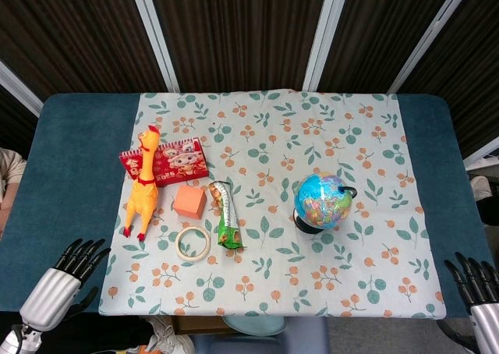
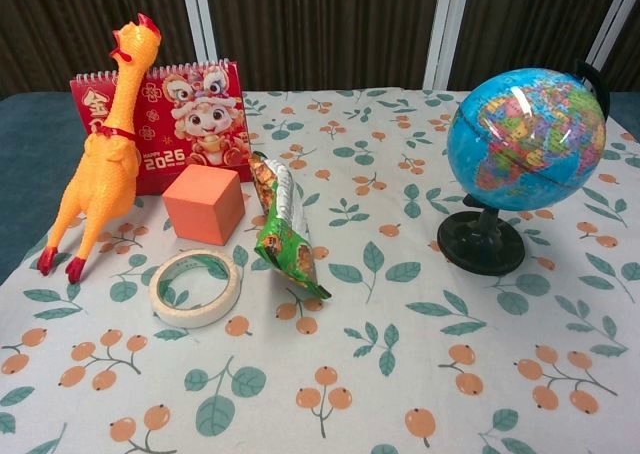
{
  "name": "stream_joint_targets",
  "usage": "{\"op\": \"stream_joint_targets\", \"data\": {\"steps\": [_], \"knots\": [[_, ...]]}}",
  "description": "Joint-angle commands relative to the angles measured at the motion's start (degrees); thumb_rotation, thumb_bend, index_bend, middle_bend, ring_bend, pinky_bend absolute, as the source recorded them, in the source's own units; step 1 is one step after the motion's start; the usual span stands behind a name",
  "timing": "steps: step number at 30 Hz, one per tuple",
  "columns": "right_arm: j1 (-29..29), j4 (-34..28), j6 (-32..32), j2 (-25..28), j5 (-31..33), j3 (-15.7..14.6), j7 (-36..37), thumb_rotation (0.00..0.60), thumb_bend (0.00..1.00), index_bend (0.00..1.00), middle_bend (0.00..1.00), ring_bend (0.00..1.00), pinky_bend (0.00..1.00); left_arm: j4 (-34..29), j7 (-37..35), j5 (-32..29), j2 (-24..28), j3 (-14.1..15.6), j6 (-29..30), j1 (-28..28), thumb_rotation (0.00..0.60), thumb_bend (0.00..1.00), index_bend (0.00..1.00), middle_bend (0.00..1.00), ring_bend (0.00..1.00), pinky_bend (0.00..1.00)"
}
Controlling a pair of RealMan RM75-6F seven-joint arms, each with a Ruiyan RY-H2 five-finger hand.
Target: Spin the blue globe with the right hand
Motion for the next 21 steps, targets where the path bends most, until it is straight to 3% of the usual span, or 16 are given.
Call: {"op": "stream_joint_targets", "data": {"steps": [1, 5, 9, 15, 21], "knots": [[0.39, 0.35, 0.21, -0.20, -0.82, 0.10, 0.64, 0.600, 0.05, 0.00, 0.00, 0.00, 0.00, -0.06, -0.06, 0.01, 0.03, 0.04, 0.05, 0.04, 0.600, 0.45, 0.00, 0.00, 0.00, 0.00], [1.84, 0.94, 0.59, -1.60, -2.11, 0.86, 4.35, 0.600, 0.05, 0.00, 0.00, 0.00, 0.00, -0.17, -0.04, -0.07, 0.06, 0.12, -0.30, -0.03, 0.600, 0.45, 0.00, 0.00, 0.00, 0.00], [5.18, -0.74, -0.57, -3.68, -2.49, 3.65, 6.04, 0.600, 0.05, 0.00, 0.00, 0.00, 0.00, -0.34, -0.34, 0.05, 0.06, 0.09, -0.47, -0.26, 0.600, 0.45, 0.00, 0.00, 0.00, 0.00], [13.45, -14.35, -11.85, -3.95, 1.16, 8.81, -0.70, 0.600, 0.05, 0.00, 0.00, 0.00, 0.00, -0.10, -0.41, 0.01, -0.16, 0.19, -1.59, -0.80, 0.600, 0.45, 0.00, 0.00, 0.00, 0.00], [21.06, -21.73, -20.87, -10.79, 9.91, 15.93, -14.54, 0.600, 0.05, 0.00, 0.00, 0.00, 0.00, -0.37, -1.01, -0.67, 0.49, -0.09, -1.33, -0.81, 0.600, 0.45, 0.00, 0.00, 0.00, 0.00]]}}
